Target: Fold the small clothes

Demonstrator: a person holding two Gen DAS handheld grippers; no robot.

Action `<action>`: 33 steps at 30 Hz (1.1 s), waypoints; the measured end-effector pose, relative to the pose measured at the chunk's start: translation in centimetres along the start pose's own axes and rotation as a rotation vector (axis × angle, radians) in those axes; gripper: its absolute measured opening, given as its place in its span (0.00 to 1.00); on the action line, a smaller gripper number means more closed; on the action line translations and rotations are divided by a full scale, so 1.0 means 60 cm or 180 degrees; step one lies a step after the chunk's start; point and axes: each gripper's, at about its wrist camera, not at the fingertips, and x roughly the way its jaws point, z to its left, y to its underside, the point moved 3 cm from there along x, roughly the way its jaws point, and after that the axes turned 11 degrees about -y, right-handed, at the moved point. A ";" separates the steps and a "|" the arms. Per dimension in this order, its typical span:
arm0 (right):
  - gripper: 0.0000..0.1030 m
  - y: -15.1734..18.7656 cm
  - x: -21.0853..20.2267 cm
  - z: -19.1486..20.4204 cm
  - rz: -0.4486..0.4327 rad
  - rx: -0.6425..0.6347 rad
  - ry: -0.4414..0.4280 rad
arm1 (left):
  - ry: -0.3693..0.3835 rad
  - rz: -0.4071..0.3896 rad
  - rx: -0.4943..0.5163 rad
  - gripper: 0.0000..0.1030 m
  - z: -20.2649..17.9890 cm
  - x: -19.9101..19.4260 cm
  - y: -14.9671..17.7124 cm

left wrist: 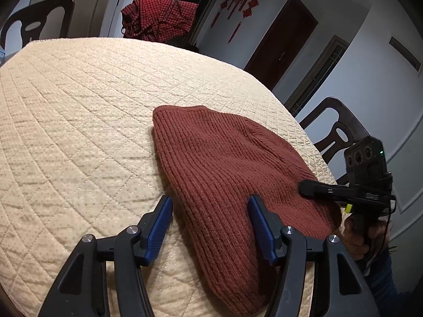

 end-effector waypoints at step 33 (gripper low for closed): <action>0.28 -0.042 0.121 0.151 -0.0161 -0.0550 -0.0132 | -0.0561 -0.0588 0.0360 0.30 0.085 -0.116 -0.070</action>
